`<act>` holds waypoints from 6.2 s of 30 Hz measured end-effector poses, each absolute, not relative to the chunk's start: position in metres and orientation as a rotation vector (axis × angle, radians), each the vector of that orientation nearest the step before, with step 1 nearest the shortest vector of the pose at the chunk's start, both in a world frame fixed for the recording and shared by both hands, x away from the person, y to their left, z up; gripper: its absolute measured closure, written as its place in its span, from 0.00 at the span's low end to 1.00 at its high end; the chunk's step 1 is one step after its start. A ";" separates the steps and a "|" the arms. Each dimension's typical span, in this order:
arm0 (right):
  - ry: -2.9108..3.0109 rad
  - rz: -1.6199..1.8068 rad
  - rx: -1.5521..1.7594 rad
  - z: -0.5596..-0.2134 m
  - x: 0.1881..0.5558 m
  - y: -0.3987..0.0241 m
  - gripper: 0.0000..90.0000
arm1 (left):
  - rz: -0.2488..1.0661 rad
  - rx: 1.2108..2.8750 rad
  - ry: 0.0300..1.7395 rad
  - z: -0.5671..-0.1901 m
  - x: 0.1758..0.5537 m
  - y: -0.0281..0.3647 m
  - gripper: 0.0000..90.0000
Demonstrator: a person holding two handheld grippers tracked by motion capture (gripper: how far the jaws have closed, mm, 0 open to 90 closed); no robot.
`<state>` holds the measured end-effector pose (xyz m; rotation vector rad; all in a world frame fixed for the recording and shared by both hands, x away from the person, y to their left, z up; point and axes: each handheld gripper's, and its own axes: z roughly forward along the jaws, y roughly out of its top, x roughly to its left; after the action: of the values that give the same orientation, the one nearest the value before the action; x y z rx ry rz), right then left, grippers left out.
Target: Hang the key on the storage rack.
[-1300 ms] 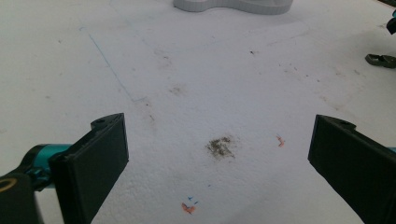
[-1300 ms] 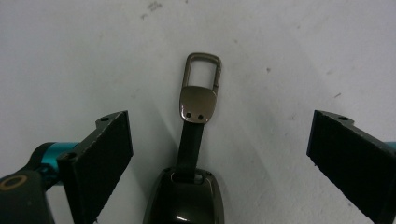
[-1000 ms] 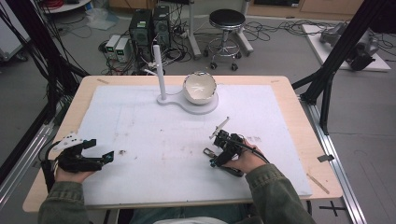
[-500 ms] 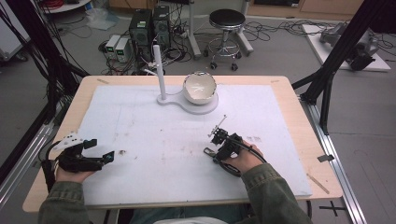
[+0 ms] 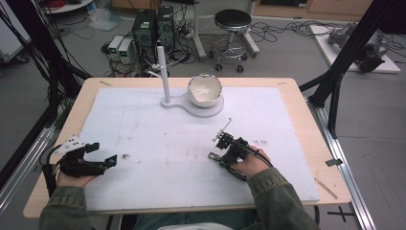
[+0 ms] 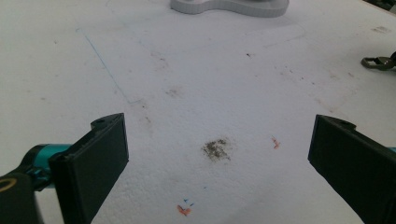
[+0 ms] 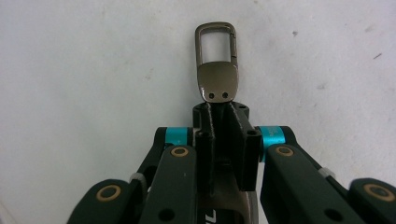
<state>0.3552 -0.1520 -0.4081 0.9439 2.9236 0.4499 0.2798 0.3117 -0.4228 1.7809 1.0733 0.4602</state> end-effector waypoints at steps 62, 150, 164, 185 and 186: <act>2.862 0.975 0.975 -0.293 0.438 -0.114 0.90 | 0.452 1.777 1.066 -0.427 0.282 0.317 0.06; 2.636 0.870 1.072 -0.263 0.503 -0.061 0.01 | 0.422 1.748 1.065 -0.430 0.289 0.314 0.06; 2.616 0.897 1.094 -0.272 0.485 -0.099 0.01 | 0.431 1.751 1.073 -0.430 0.287 0.313 0.06; 2.679 0.909 1.113 -0.306 0.450 -0.135 0.01 | 0.436 1.772 1.079 -0.431 0.287 0.314 0.06; 2.677 0.906 1.103 -0.307 0.448 -0.136 0.01 | 0.436 1.773 1.079 -0.431 0.287 0.314 0.06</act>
<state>0.4481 -0.1361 -0.3070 1.1027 2.6769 0.9058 0.2867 0.3139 -0.4309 1.7727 1.0793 0.4359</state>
